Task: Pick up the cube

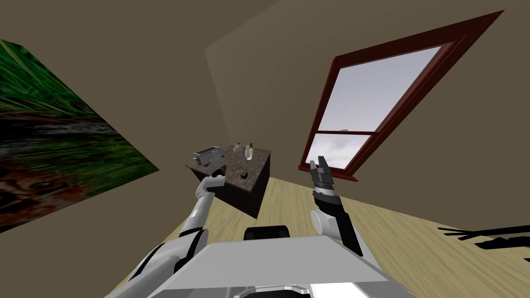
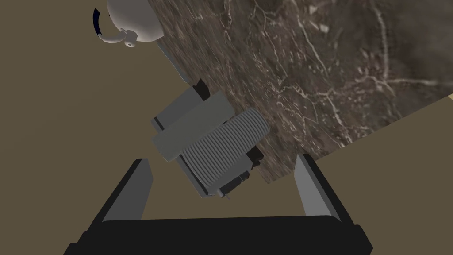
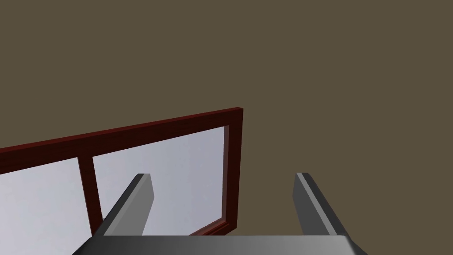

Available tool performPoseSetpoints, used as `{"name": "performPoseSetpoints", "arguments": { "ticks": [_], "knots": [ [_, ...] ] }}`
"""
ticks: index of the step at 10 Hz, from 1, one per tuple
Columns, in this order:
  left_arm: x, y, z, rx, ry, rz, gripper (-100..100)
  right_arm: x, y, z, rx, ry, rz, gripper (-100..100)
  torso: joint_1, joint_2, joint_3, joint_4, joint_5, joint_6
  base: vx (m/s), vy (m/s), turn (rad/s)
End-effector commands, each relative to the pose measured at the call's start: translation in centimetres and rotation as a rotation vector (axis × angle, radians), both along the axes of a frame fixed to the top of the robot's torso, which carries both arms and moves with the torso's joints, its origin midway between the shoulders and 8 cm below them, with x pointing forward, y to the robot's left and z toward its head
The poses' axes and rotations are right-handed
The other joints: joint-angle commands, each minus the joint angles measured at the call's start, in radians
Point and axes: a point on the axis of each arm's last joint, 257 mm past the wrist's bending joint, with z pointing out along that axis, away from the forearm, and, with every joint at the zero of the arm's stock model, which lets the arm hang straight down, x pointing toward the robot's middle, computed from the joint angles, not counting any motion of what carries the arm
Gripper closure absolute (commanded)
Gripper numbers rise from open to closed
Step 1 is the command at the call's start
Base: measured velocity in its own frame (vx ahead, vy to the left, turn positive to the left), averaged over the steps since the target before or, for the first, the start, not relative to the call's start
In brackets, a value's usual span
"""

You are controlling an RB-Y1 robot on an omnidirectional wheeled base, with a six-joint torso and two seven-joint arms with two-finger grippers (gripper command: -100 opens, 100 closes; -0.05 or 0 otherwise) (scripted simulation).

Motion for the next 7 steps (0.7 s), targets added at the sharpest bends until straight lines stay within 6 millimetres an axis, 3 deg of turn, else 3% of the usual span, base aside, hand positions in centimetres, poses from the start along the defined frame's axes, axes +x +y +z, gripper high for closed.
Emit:
{"name": "performPoseSetpoints", "arguments": {
  "ticks": [1,7],
  "knots": [
    [0.4,0.7,-0.4,-0.013,0.046,0.025,-100,0.0,0.0,0.0,0.0,0.0,0.0,0,0.0,0.0,0.0,0.0,0.0,0.0,0.001,0.009,-0.044],
    [-0.1,1.4,-3.0,-0.076,0.21,0.086,-100,0.0,0.0,0.0,0.0,0.0,0.0,0,0.0,0.0,0.0,0.0,0.0,0.0,0.002,0.009,-0.034]
  ]
}}
